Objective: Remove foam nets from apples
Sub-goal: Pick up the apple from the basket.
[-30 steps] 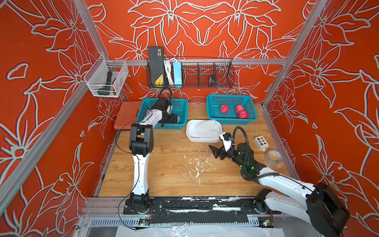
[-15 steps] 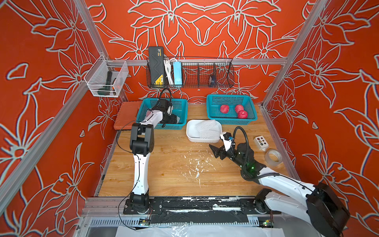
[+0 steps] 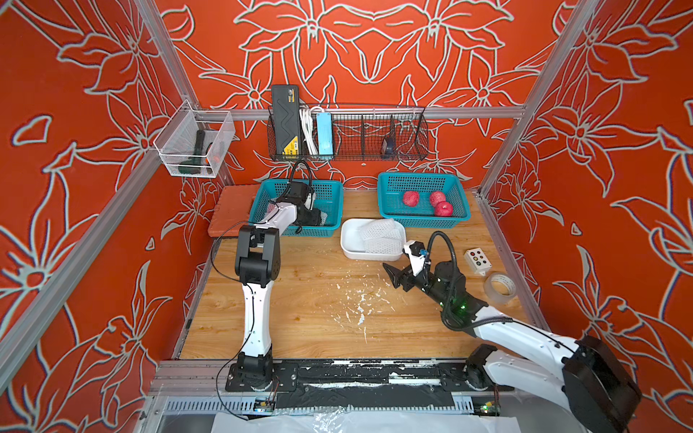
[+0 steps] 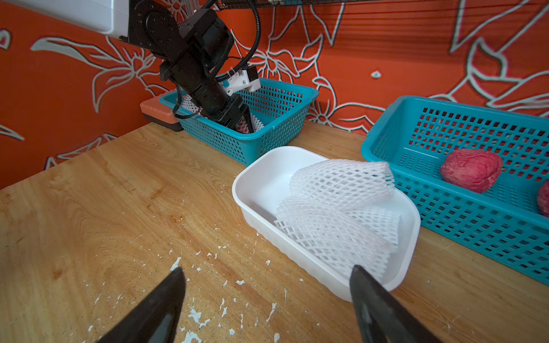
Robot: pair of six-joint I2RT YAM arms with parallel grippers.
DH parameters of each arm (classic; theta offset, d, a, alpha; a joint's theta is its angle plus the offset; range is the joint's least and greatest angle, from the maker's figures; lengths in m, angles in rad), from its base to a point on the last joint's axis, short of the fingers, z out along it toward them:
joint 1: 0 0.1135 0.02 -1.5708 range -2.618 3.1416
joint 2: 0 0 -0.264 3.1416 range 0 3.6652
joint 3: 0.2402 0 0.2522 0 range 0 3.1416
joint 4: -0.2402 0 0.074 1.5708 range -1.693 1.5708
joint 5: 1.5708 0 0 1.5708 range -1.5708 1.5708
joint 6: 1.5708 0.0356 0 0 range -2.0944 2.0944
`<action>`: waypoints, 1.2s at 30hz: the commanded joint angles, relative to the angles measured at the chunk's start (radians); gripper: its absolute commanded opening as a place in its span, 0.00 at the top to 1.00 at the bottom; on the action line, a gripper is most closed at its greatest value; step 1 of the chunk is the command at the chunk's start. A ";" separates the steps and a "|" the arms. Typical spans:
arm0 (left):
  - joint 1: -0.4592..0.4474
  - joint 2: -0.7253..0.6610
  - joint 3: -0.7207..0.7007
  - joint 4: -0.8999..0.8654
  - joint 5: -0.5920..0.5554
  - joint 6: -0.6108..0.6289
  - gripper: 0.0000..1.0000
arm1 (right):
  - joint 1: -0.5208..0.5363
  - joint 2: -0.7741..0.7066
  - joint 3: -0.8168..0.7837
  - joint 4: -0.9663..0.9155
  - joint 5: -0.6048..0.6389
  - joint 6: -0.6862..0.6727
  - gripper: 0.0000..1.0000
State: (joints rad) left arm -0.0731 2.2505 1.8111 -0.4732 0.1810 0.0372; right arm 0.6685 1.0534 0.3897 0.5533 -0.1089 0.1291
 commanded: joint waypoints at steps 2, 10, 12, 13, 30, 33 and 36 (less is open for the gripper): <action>0.003 -0.067 -0.016 0.027 0.018 0.004 0.44 | 0.008 -0.009 -0.005 0.001 0.013 0.014 0.14; 0.002 -0.122 -0.071 0.065 0.036 0.001 0.49 | 0.008 -0.003 -0.007 0.006 0.024 0.008 0.13; 0.001 -0.156 -0.102 0.085 0.033 0.001 0.50 | 0.008 -0.001 -0.006 0.001 0.025 0.003 0.14; 0.001 -0.170 -0.114 0.091 0.034 0.000 0.50 | 0.008 -0.003 -0.008 0.000 0.027 0.002 0.14; -0.055 -0.447 -0.264 0.169 0.060 -0.062 0.52 | 0.008 -0.002 -0.012 0.010 0.045 0.010 0.14; -0.086 -0.542 -0.348 0.238 0.066 -0.092 0.51 | 0.008 -0.009 -0.013 0.006 0.049 0.008 0.14; -0.114 -0.655 -0.460 0.321 0.079 -0.137 0.51 | 0.008 -0.015 -0.015 0.002 0.061 0.007 0.14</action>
State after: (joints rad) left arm -0.1650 1.6867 1.4082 -0.2478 0.2325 -0.0525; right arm 0.6685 1.0550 0.3897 0.5533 -0.0723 0.1295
